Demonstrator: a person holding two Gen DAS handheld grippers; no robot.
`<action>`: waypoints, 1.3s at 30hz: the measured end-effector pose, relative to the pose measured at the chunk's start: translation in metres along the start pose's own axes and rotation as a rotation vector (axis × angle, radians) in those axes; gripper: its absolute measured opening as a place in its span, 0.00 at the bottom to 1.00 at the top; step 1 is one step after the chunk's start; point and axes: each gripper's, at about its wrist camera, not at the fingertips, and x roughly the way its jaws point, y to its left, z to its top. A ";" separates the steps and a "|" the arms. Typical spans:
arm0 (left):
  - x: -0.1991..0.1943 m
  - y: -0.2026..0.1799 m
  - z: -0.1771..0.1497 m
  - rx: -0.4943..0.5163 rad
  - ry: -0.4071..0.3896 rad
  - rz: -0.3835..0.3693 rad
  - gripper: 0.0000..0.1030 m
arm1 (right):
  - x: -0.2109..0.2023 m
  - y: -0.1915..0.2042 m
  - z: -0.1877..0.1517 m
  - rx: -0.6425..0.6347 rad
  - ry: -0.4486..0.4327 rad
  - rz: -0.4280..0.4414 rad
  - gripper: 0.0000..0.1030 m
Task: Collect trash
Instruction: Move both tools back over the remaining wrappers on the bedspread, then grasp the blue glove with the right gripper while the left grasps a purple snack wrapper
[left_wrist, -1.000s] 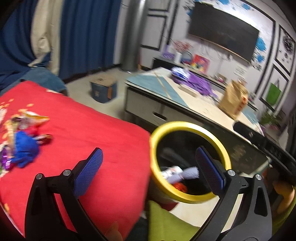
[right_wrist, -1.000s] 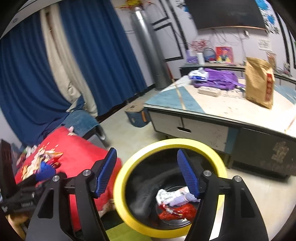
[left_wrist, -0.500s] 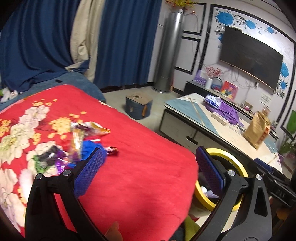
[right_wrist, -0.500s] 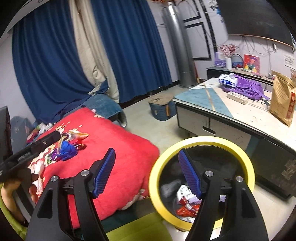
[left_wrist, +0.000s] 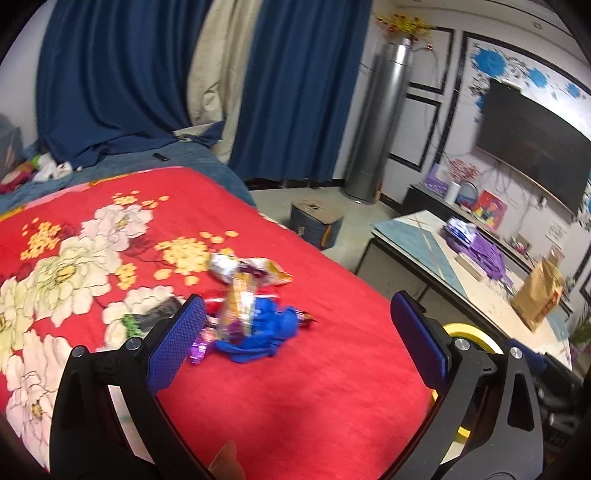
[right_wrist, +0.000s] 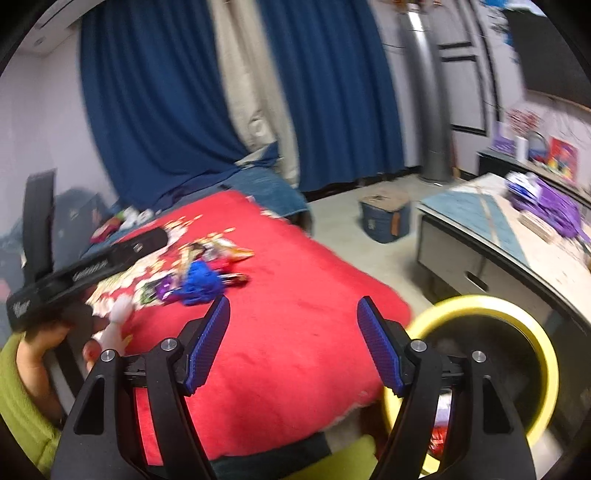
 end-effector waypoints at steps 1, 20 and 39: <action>0.000 0.006 0.002 -0.011 0.001 0.002 0.89 | 0.007 0.009 0.002 -0.028 0.009 0.025 0.67; 0.058 0.078 0.031 -0.222 0.192 -0.135 0.48 | 0.144 0.078 0.024 -0.151 0.187 0.215 0.43; 0.097 0.066 0.015 -0.206 0.322 -0.190 0.13 | 0.149 0.084 0.011 -0.115 0.232 0.264 0.09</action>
